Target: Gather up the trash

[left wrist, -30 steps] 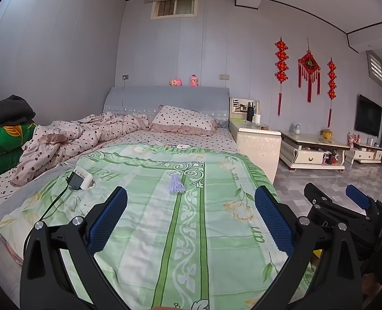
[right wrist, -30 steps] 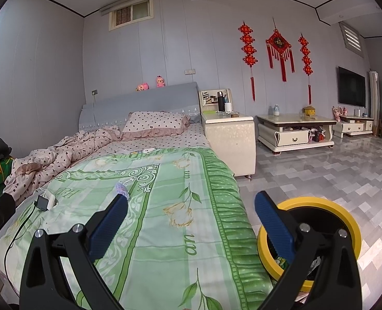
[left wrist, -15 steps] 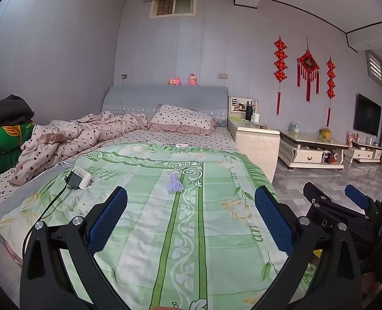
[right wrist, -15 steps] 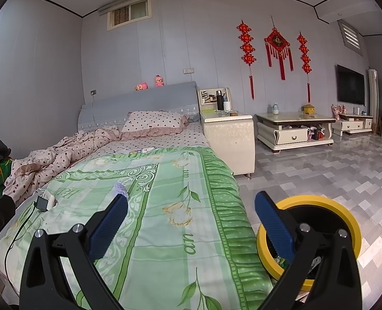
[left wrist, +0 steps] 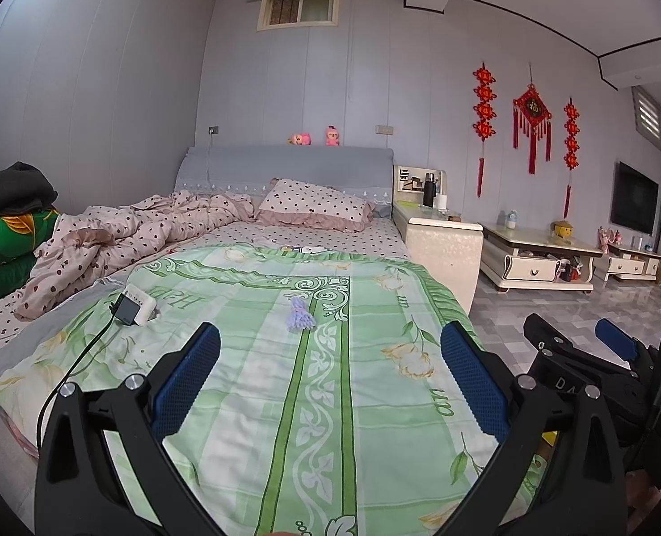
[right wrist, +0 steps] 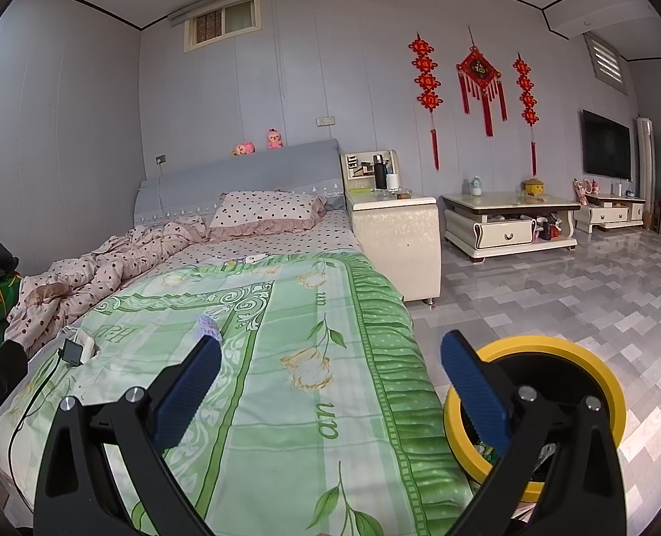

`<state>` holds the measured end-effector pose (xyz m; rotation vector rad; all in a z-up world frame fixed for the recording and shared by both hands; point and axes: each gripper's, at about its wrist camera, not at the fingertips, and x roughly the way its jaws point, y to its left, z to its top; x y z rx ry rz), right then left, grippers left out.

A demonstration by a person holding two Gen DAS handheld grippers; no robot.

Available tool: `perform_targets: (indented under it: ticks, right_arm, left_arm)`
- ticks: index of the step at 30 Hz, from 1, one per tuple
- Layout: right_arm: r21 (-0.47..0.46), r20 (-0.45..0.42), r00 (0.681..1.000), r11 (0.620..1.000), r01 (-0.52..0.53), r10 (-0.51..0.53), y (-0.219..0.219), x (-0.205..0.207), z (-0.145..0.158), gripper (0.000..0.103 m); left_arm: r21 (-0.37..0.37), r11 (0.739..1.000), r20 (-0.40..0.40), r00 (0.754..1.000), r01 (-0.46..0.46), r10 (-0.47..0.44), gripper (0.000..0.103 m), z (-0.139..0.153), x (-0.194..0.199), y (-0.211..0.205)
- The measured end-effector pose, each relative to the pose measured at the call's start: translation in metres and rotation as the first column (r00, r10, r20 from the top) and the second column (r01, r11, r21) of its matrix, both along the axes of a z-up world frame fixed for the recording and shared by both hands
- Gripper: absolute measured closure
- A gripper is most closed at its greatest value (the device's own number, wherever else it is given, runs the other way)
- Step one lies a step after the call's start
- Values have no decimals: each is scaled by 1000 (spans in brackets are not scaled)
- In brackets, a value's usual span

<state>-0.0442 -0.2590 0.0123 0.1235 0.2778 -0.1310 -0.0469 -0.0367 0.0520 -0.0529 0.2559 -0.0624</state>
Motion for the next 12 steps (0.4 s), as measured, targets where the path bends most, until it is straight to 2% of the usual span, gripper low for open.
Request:
perform_targets:
  ticks: [12]
  right_arm:
    - [2, -2, 1000, 1000, 1, -1, -1, 1, 1, 8]
  left_arm:
    - [-5, 1000, -6, 1000, 7, -7, 8, -9, -10, -4]
